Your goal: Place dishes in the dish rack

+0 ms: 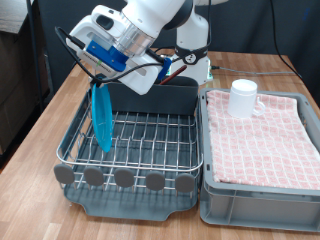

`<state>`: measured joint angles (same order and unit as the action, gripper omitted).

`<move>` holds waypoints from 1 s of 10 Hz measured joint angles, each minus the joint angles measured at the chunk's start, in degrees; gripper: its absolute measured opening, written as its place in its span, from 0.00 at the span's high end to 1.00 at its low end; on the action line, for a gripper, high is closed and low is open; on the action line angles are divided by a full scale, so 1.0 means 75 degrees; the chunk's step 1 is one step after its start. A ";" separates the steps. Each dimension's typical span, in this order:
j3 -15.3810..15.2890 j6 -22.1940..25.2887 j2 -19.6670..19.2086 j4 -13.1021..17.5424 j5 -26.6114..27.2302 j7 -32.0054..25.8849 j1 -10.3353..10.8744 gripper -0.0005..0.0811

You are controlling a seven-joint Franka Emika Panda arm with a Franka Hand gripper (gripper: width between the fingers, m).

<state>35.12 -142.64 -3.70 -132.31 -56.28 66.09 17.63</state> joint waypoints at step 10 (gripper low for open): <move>-0.0053 0.0003 -0.0082 0.0000 0.0542 0.0046 0.0001 0.65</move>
<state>34.73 -142.62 -4.32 -132.32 -52.21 66.43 17.64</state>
